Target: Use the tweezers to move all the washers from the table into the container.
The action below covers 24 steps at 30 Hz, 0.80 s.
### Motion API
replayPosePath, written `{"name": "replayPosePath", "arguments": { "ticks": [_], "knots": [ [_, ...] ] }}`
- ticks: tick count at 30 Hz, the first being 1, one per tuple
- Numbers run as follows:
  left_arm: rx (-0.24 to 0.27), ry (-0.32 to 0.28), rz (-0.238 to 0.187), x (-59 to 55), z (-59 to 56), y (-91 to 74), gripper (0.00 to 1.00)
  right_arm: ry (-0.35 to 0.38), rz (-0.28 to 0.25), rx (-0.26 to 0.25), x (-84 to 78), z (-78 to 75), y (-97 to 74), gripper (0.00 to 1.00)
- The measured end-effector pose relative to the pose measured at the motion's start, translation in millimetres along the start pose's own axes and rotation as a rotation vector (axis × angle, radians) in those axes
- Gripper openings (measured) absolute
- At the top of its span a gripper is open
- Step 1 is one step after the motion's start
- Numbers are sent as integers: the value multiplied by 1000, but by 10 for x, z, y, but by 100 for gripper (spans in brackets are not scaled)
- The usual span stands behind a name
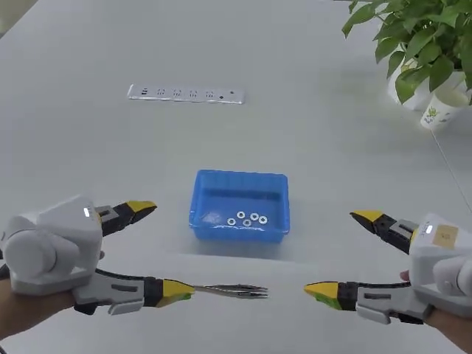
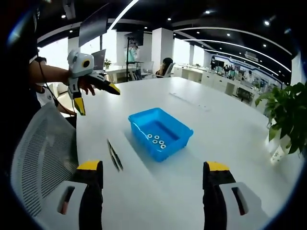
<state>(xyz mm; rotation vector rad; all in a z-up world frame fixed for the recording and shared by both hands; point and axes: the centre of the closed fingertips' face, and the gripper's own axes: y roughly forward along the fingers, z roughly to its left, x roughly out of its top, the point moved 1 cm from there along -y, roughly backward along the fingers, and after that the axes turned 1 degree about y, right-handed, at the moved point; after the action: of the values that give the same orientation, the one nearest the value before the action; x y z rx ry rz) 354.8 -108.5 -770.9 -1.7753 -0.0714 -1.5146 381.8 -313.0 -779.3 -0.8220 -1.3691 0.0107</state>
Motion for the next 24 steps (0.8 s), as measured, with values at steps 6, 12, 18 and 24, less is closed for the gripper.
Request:
{"name": "replayPosePath", "arguments": {
  "ticks": [6, 12, 18, 24],
  "knots": [
    [15, -1, -17, -14, -29, 2, 98, 14, -10, -10, -62, 68, -30, 94],
    [7, 0, -22, -9, -95, 8, 99, 18, -16, -33, -107, 74, -60, 100],
    [15, 4, -20, -22, -60, -7, 99, 16, -5, -23, -150, 113, -53, 100],
    [21, 13, -16, -34, -50, -19, 99, 24, -7, -27, -167, 117, -59, 100]
  ]
}}
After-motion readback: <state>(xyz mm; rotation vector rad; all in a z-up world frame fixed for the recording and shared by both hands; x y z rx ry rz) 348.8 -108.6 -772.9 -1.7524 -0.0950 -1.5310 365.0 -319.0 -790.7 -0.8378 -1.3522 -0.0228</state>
